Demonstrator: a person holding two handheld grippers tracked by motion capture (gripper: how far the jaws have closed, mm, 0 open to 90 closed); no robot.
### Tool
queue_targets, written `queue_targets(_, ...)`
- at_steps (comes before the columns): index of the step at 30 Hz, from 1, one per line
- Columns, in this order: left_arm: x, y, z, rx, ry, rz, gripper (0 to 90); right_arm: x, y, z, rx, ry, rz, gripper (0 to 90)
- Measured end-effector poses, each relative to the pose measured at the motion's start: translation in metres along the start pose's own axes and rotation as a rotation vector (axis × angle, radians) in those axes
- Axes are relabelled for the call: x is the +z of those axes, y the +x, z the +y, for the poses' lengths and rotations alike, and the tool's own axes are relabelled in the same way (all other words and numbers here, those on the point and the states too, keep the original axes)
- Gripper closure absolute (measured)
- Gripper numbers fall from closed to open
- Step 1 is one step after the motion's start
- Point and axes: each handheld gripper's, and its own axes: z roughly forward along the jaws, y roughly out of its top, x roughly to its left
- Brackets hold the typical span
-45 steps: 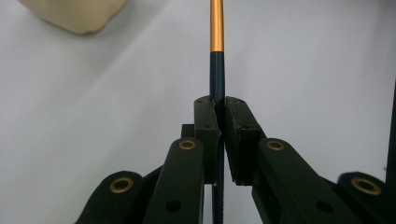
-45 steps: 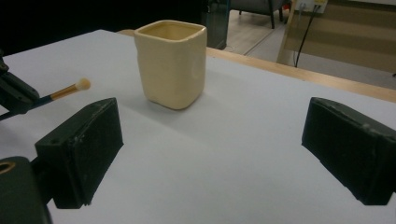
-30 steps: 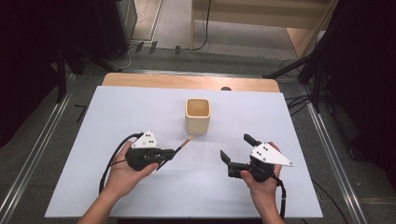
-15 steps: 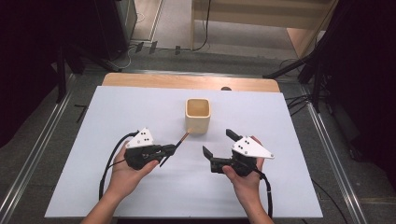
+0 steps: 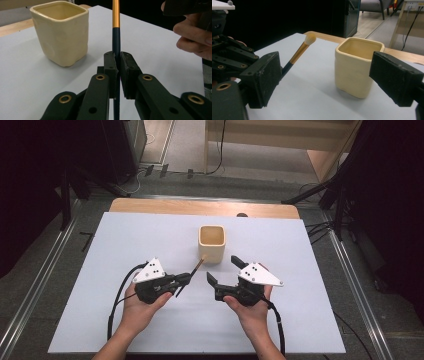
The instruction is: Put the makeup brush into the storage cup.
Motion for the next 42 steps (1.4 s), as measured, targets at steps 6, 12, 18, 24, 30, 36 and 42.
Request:
queue_targets(6, 0.002, -0.005, -0.001, 0.004, -0.037, -0.003, 84.9, 0.005, 0.007, -0.002, 0.067, 0.009, 0.027, 13.8)
queue_targets(12, 0.004, -0.009, -0.003, 0.003, -0.062, 0.000, 84.9, 0.010, 0.018, -0.002, 0.117, 0.010, 0.034, 16.1)
queue_targets(18, 0.009, -0.014, -0.006, -0.004, -0.078, -0.002, 84.9, 0.012, 0.024, -0.001, 0.168, 0.000, 0.046, 19.1)
queue_targets(24, 0.010, -0.017, -0.007, -0.004, -0.108, 0.003, 84.9, 0.014, 0.026, -0.001, 0.233, -0.001, 0.036, 26.3)
queue_targets(30, 0.010, -0.018, -0.008, -0.010, -0.126, 0.006, 84.9, 0.016, 0.026, -0.005, 0.284, -0.011, 0.061, 39.1)
queue_targets(36, 0.010, -0.021, -0.008, -0.003, -0.139, 0.006, 84.9, 0.019, 0.027, -0.009, 0.327, 0.001, 0.097, 50.0)
queue_targets(42, 0.012, -0.024, -0.008, 0.004, -0.143, 0.000, 84.9, 0.020, 0.025, -0.011, 0.413, 0.004, 0.126, 58.4)
